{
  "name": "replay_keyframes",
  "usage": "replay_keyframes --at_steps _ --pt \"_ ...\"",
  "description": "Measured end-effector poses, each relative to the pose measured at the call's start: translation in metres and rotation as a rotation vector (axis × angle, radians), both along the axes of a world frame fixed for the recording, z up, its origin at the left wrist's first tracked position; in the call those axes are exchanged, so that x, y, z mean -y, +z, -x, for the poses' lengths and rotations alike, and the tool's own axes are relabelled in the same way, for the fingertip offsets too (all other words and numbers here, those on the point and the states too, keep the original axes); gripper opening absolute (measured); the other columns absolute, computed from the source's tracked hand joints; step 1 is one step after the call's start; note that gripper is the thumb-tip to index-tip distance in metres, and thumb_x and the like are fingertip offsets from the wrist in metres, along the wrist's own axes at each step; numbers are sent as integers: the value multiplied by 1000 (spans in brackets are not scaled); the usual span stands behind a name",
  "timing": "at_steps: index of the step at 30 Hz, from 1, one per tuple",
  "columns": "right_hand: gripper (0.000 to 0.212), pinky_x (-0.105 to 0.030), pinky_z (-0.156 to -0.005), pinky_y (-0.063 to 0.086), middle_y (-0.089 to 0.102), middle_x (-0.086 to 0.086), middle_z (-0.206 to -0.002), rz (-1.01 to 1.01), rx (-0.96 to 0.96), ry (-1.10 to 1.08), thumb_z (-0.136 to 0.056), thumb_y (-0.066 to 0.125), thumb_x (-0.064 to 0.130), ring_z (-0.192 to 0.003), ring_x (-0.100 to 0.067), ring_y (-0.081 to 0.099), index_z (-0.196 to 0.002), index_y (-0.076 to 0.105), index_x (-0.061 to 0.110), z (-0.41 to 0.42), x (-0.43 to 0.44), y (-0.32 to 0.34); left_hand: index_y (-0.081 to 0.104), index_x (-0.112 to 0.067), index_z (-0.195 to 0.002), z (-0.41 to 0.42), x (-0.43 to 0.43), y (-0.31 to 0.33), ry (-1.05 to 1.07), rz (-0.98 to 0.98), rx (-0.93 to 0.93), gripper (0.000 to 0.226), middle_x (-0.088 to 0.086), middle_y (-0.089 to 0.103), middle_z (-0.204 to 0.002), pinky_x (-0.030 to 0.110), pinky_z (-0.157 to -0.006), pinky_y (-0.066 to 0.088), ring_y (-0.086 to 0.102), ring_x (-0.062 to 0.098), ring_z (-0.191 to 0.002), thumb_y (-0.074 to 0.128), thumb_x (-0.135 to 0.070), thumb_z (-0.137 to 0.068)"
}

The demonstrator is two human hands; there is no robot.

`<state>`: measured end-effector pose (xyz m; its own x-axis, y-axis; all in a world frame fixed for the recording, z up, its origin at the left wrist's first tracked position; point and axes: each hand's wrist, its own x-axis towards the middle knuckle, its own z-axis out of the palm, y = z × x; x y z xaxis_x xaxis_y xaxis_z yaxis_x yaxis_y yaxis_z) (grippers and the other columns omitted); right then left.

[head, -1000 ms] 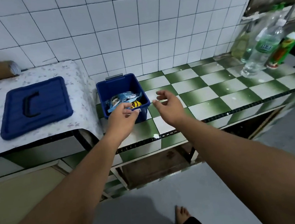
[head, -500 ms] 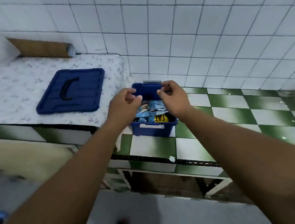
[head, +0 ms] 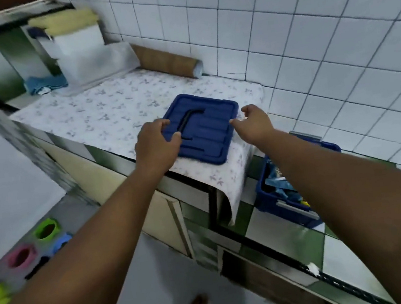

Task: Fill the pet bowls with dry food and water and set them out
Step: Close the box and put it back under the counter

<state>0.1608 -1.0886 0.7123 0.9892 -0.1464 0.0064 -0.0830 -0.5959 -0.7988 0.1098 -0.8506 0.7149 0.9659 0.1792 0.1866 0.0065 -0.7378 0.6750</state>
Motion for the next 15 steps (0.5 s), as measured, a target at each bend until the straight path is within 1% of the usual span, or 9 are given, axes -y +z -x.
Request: replay_keyframes --at_steps 1,3,5,7,9,11,13,15 --pt "52 -23 -78 40 55 -11 -130 21 -11 -1 -93 63 27 -102 -18 53 -136 46 4 -10 -4 -2 54 -20 -142 -5 -7 -3 35 -60 -34 55 7 54 -138 45 -107 43 53 27 -126 64 -45 -94" --pt "49 -27 -76 44 56 -12 -125 43 -26 -12 -91 65 27 -94 -18 51 -131 48 4 -28 -9 -4 45 -21 -149 -13 -18 -8 84 -190 -127 65 10 45 -148 49 -111 33 43 32 -136 60 -52 -95" --pt "53 -32 -78 48 56 -9 -121 82 -48 -28 -88 68 32 -95 -21 53 -130 48 5 -46 -13 -5 37 -20 -154 -20 -24 -12 106 -292 -219 73 12 39 -154 51 -112 28 35 35 -141 53 -61 -96" --pt "52 -38 -85 52 55 -7 -116 158 -104 -24 -85 68 34 -99 -25 56 -125 49 8 -58 -17 -4 33 -19 -155 -27 -29 -18 109 -357 -287 77 13 37 -156 52 -113 26 31 36 -143 47 -66 -96" --pt "41 -40 -91 53 54 -5 -107 190 -166 -19 -84 65 32 -96 -25 55 -116 49 13 -65 -24 -3 35 -19 -153 -33 -31 -21 90 -377 -307 74 12 37 -155 52 -111 25 30 36 -142 43 -66 -97" --pt "36 -42 -94 52 56 -3 -106 154 -192 -19 -79 60 30 -98 -24 56 -111 49 18 -69 -29 -7 39 -17 -149 -39 -30 -23 50 -365 -282 65 12 39 -153 50 -109 26 30 36 -139 44 -60 -100" --pt "43 -47 -100 49 59 -8 -115 81 -175 -35 -73 55 28 -109 -28 57 -115 51 19 -71 -31 -11 40 -15 -149 -46 -27 -24 5 -312 -255 60 13 40 -152 48 -109 28 31 37 -138 48 -52 -101" --pt "48 -45 -103 48 59 -13 -121 -7 -153 -49 -80 58 16 -113 -30 57 -127 51 9 -70 -31 -11 38 -15 -154 -52 -23 -27 -37 -249 -230 62 16 39 -150 46 -111 29 31 38 -137 51 -47 -102"
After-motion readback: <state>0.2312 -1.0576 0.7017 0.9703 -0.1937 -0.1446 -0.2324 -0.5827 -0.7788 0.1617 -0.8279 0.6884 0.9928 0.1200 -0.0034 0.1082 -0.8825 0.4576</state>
